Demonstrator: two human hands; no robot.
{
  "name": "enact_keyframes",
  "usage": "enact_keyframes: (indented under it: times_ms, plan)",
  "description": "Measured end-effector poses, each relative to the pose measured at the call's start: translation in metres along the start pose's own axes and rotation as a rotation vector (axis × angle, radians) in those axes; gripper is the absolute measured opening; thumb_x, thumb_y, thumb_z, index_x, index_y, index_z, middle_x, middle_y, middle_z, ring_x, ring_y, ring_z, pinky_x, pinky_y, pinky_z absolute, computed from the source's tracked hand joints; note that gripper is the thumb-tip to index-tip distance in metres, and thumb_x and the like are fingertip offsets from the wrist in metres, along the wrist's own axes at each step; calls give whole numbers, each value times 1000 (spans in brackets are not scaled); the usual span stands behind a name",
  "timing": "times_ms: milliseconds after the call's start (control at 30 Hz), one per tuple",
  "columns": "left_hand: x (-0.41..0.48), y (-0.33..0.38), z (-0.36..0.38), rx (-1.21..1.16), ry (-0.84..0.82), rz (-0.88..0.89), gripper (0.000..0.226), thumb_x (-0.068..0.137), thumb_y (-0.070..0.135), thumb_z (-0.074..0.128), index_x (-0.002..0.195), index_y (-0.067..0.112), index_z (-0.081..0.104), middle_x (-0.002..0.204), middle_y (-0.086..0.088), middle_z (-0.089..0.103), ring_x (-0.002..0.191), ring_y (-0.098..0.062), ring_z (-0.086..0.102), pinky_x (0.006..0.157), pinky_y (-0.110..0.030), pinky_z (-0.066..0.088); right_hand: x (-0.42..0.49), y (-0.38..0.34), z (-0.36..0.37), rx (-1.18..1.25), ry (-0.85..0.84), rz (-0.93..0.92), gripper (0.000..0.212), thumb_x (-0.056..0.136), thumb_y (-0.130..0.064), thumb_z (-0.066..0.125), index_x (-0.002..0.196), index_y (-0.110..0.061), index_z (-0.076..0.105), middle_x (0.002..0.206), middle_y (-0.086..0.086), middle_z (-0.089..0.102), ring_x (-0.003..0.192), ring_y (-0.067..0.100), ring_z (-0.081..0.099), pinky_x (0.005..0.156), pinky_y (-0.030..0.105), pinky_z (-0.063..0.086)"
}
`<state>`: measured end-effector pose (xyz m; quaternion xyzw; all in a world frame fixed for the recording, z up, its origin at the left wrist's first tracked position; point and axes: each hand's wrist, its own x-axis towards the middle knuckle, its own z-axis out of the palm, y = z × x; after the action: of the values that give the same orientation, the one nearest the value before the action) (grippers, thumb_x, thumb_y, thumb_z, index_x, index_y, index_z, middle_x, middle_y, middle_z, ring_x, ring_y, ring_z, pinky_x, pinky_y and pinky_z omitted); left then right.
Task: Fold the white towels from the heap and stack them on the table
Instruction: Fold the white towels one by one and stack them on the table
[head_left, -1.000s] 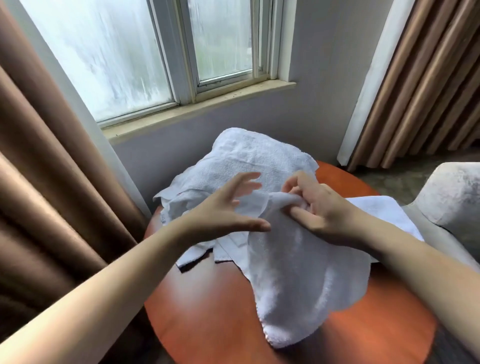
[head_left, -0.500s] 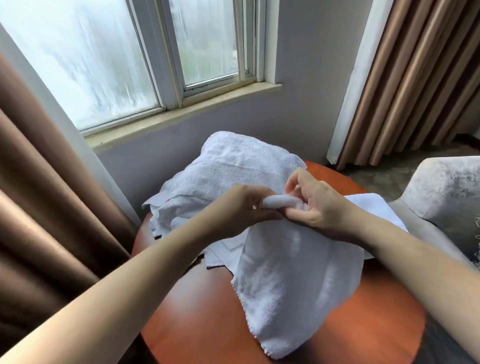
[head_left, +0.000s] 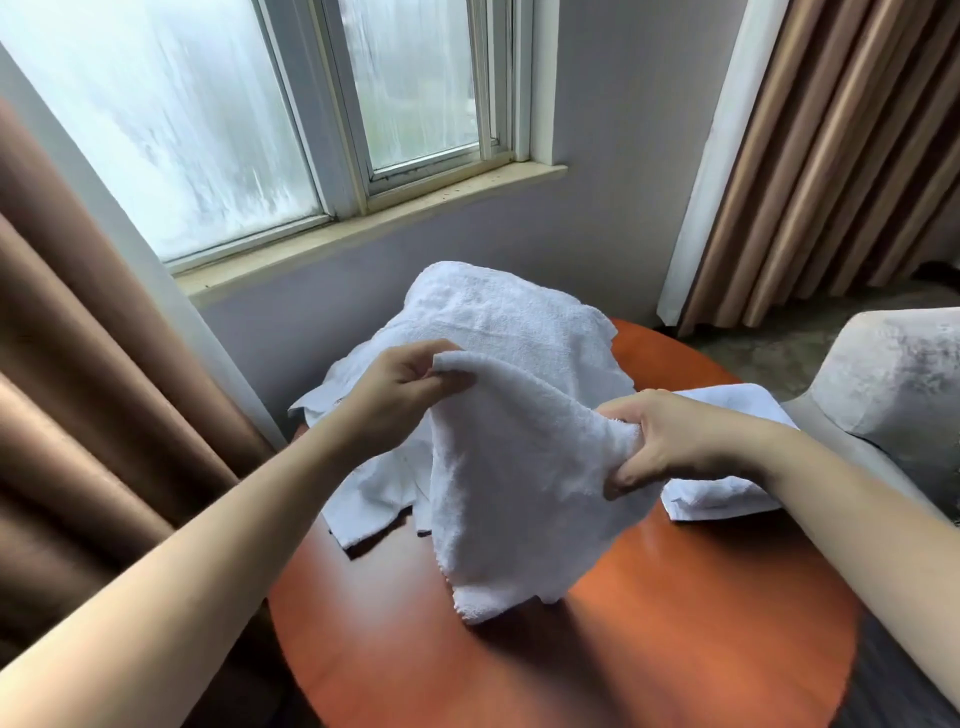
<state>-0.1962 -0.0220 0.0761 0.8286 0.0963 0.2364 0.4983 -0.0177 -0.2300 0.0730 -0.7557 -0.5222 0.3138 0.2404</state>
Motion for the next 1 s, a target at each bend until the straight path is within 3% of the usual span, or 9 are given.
enact_keyframes:
  times_ms: [100,200,267,333,433,533,633,833,1000]
  plan:
    - [-4,-6,-2,8,24,-7,33,80,34,63,83,1,64,77,-3,56,77,-11,50,74,-30,40,2,-1,-5,3,9,8,30,66,-17,82,63,-38,62,58,-12,51,55,5,47,52,22,38]
    - [-7,-8,-5,-54,71,-39,19,82,21,57,81,3,62,74,6,56,75,-7,49,73,-24,40,4,2,-11,89,107,-15,23,66,-15,86,81,-18,69,69,5,59,66,10,53,61,29,43]
    - [-9,-12,-8,-135,111,-66,16,83,20,57,81,4,61,79,0,56,81,-12,50,76,-30,40,2,3,-16,234,203,-66,24,68,-6,84,87,-7,70,74,9,65,70,10,59,65,27,48]
    - [-12,-13,-9,-227,147,-106,10,82,22,61,79,13,65,82,-5,55,82,-18,51,76,-36,40,1,2,-17,386,300,-128,21,70,1,81,86,-7,70,74,1,68,68,7,60,61,18,48]
    - [-10,-12,0,-391,201,-145,25,89,14,58,69,27,69,71,7,62,69,-8,58,63,-24,46,7,10,-8,654,438,-137,27,73,-1,75,95,-13,66,76,-2,71,62,7,58,51,17,40]
    - [-4,-4,15,-440,207,-144,30,94,10,53,71,27,63,67,12,60,63,-2,57,55,-18,46,16,25,12,875,525,-61,28,80,-3,71,100,-16,58,95,7,68,83,16,65,70,32,52]
    - [2,7,22,-460,192,-123,28,97,10,50,75,25,60,66,13,59,62,-1,55,54,-16,44,24,37,29,1000,637,49,27,83,-1,68,93,-18,50,91,4,51,80,13,57,72,28,50]
    - [2,6,17,-511,152,-139,6,83,21,55,80,21,60,71,5,58,64,-7,53,56,-21,41,27,44,49,997,528,94,23,88,-11,65,105,-23,56,100,1,54,90,10,57,79,27,46]
    - [2,8,2,-549,127,-171,7,82,19,54,82,20,61,71,3,59,64,-8,55,57,-21,45,39,33,56,1047,447,91,23,92,-22,61,115,-22,55,112,-1,58,105,14,55,90,31,48]
